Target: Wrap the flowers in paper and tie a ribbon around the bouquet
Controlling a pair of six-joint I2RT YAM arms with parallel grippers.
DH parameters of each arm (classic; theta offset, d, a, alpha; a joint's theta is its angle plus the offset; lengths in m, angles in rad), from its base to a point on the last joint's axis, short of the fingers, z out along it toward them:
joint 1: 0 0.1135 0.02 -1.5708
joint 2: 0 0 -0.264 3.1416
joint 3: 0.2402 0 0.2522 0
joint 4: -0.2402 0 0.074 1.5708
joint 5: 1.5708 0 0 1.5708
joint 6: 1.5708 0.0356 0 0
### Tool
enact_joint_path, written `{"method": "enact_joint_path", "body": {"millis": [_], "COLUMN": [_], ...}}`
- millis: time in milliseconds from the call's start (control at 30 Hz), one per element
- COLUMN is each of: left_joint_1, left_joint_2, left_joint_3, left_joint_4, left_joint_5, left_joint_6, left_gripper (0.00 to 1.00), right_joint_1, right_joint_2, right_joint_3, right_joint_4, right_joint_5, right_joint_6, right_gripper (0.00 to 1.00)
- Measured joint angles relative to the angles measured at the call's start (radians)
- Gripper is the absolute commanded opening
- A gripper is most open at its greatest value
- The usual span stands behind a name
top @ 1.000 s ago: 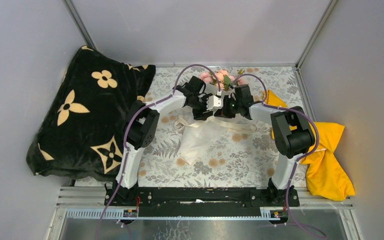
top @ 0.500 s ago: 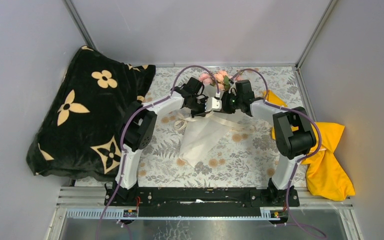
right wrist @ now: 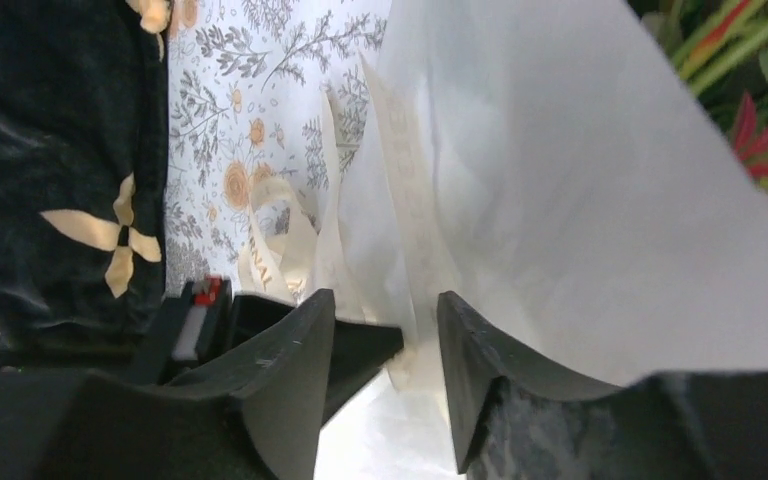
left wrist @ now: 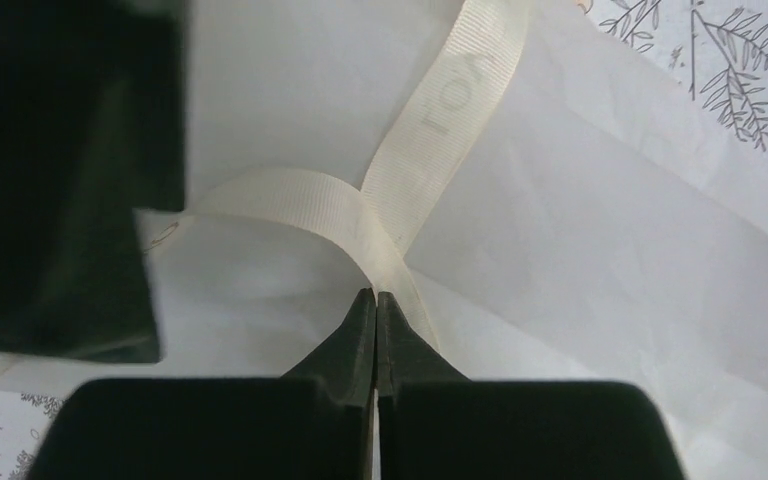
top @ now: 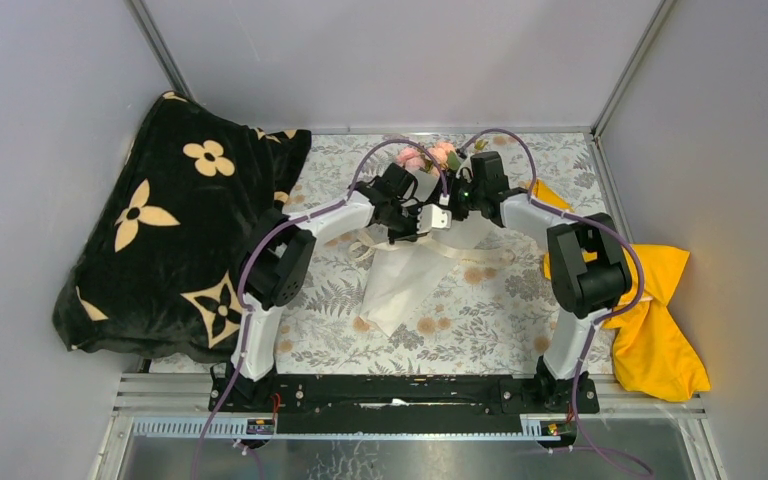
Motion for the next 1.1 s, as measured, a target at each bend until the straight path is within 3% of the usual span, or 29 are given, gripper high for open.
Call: {"method": "enact_joint_path", "body": {"millis": [100, 167, 400, 567, 733, 967, 1100], "left_joint_1": [-0.011, -0.019, -0.042, -0.057, -0.058, -0.058, -0.058], "left_joint_2": [-0.003, -0.014, -0.106, -0.156, -0.159, -0.155, -0.140], "left_joint_3": [-0.010, -0.026, -0.032, 0.023, 0.067, 0.066, 0.056], "left_joint_4": [0.004, 0.006, -0.031, -0.074, -0.080, -0.008, 0.053], "left_joint_5": [-0.007, -0.011, -0.011, 0.001, 0.026, -0.006, -0.028], "left_joint_6": [-0.001, 0.000, -0.002, -0.033, -0.130, -0.268, -0.321], "left_gripper": [0.00, 0.00, 0.00, 0.00, 0.00, 0.00, 0.00], "right_joint_1": [0.000, 0.000, -0.002, -0.002, -0.004, -0.008, -0.019], "right_joint_2": [0.043, 0.064, 0.084, 0.084, 0.084, 0.061, 0.017], "right_joint_3": [0.044, 0.056, 0.056, 0.023, -0.011, -0.061, -0.074], "right_joint_4": [0.000, -0.007, -0.054, -0.076, -0.157, -0.251, -0.293], "right_joint_5": [0.003, 0.011, 0.025, -0.015, -0.083, -0.159, -0.162], "right_joint_6": [0.002, 0.003, -0.018, -0.065, -0.150, -0.235, -0.248], "right_gripper": [0.22, 0.14, 0.06, 0.12, 0.24, 0.32, 0.43]}}
